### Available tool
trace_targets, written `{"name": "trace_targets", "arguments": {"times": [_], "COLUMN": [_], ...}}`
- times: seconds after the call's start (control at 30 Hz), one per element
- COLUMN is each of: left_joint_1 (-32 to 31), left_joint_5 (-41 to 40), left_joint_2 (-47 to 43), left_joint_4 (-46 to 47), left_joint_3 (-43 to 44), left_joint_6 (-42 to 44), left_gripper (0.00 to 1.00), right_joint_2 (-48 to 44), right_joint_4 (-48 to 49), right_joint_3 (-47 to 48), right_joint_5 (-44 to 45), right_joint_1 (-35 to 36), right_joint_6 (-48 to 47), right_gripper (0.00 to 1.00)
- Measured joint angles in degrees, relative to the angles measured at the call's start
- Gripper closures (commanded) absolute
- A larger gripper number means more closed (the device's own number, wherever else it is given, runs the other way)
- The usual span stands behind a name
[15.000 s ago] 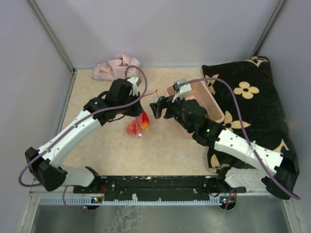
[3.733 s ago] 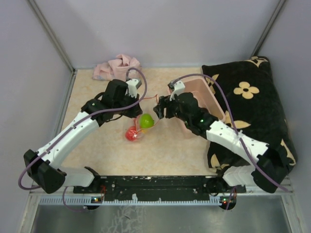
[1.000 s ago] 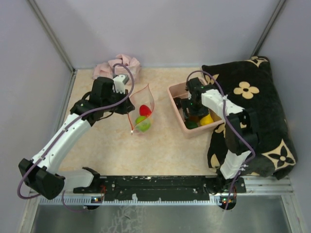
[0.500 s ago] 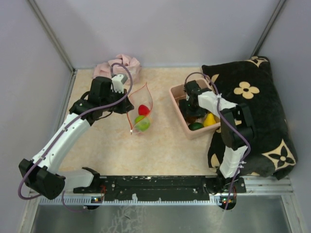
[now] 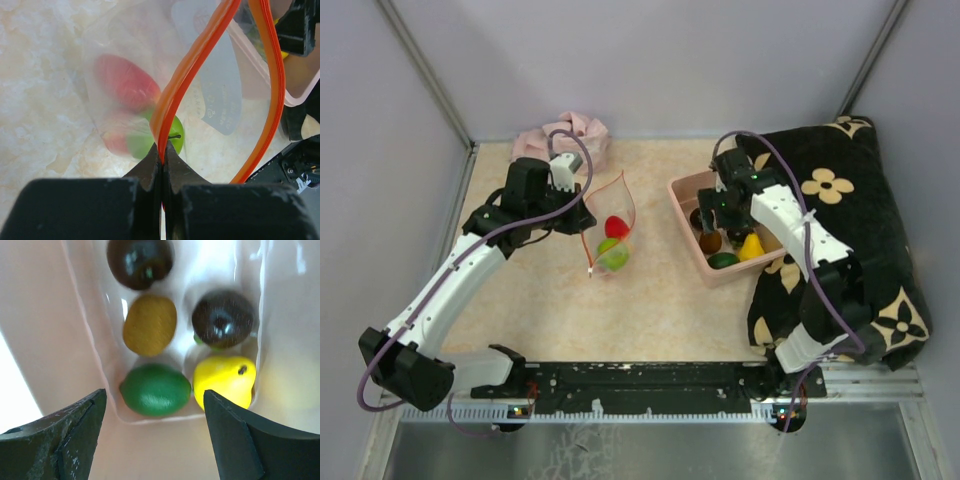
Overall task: Place the food in the zip-top bag and seal the zipper
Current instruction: Move the bin to the center of the board.
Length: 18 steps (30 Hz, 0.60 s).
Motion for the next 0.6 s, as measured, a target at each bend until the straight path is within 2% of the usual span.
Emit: {"name": "trace_targets", "arguments": {"times": [0.17, 0.33, 0.6], "left_joint_1": [0.02, 0.04, 0.11], "left_joint_5": [0.26, 0.26, 0.24], "left_joint_2": [0.0, 0.17, 0.22], "left_joint_4": [0.0, 0.02, 0.02], "left_joint_3": [0.0, 0.0, 0.0], "left_joint_6": [0.0, -0.02, -0.02], "left_gripper": [1.0, 1.0, 1.0], "right_joint_2": [-0.11, 0.15, 5.07], "right_joint_4": [-5.03, -5.84, -0.9], "right_joint_3": [-4.17, -7.41, -4.76], "right_joint_5": [-0.02, -2.75, -7.48], "right_joint_1": [0.04, 0.85, 7.96], "right_joint_6": [-0.22, -0.57, 2.08], "right_gripper": [0.21, 0.21, 0.21]}}
